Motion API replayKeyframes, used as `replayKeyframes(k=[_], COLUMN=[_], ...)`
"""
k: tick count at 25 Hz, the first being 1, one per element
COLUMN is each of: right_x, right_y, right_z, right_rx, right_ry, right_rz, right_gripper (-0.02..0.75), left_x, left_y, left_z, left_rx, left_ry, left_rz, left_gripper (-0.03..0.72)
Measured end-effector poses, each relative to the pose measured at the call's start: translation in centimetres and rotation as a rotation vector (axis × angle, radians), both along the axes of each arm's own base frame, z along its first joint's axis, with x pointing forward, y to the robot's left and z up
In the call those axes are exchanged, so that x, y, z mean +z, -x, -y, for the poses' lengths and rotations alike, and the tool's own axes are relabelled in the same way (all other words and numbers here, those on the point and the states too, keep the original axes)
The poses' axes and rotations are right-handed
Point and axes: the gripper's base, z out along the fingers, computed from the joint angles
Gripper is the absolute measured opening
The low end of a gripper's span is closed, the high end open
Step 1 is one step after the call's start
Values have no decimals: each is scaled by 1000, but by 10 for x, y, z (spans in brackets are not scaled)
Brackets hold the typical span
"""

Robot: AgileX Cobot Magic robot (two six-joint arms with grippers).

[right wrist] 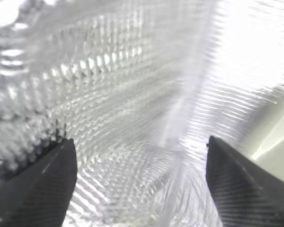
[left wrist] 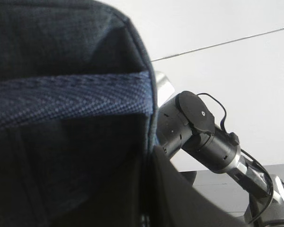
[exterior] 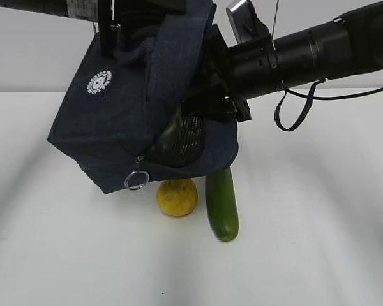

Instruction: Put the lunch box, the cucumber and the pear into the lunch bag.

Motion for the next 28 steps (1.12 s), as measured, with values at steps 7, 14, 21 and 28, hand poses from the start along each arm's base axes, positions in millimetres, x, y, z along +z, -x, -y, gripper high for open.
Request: replayKeyframes(k=[7, 14, 21, 28], right_x=[2, 9, 21, -1], right_y=[2, 0, -10, -17], right_z=[-1, 7, 27, 59], right_rx=[37, 155, 176, 133], right_ry=[-5, 162, 520, 924], right_rz=[13, 116, 138, 63], right_gripper=[631, 629, 619, 589], left_x=[-5, -14, -30, -39], left_y=[-2, -10, -15, -18], left_z=[-8, -33, -51, -58], left_rx=[-7, 29, 54, 69], left_ry=[-36, -151, -344, -478], left_rz=[7, 27, 73, 106], left_gripper=[8, 8, 8, 7])
